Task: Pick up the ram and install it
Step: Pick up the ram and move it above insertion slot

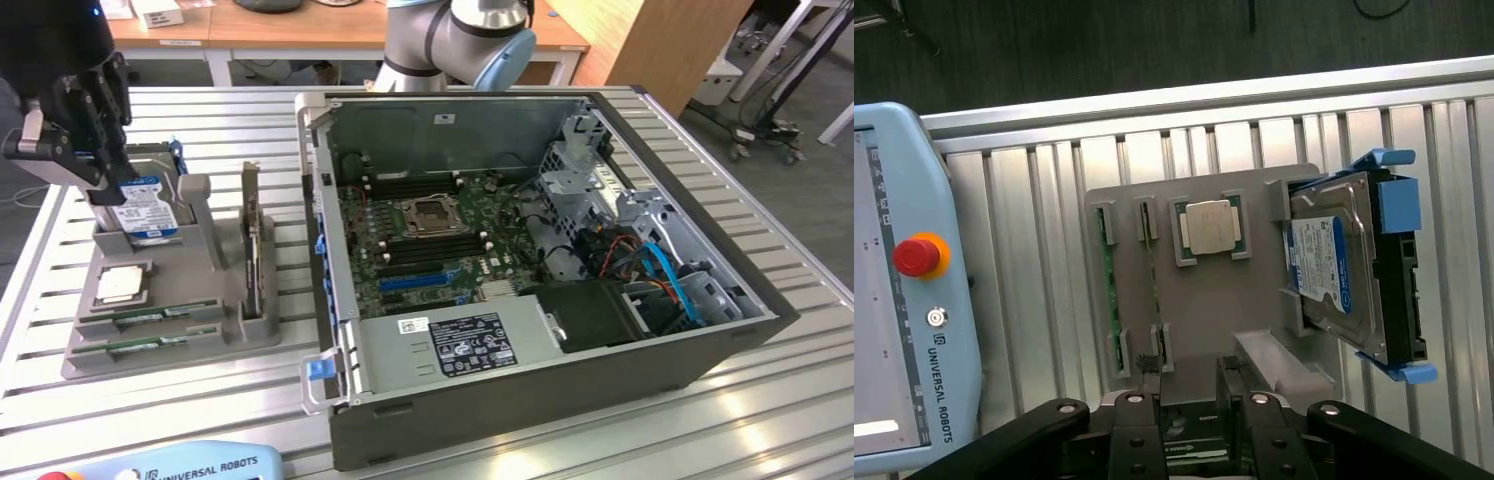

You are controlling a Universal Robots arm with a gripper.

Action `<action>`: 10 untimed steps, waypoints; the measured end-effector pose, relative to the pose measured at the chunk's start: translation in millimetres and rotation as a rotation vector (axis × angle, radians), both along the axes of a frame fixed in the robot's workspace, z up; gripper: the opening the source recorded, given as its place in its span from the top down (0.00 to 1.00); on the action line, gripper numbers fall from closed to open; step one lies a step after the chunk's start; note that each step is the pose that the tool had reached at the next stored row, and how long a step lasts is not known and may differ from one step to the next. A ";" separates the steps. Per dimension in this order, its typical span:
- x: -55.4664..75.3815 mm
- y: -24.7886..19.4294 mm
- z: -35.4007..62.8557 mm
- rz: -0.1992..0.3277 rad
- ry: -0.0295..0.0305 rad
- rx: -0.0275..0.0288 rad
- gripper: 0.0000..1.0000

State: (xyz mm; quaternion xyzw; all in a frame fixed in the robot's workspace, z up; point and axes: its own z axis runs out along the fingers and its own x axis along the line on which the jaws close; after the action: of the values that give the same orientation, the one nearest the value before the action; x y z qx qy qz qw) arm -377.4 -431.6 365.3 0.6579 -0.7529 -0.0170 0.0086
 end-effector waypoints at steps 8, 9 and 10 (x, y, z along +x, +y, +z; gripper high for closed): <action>0.0 -9.1 0.0 0.002 0.0000 0.0000 0.65; 0.0 -10.3 0.0 0.002 0.0000 0.0000 0.65; 0.0 -11.4 0.0 0.002 0.0000 0.0000 0.65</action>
State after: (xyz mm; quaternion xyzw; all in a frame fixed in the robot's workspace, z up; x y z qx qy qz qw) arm -377.4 -442.9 365.3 0.6588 -0.7521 -0.0170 0.0087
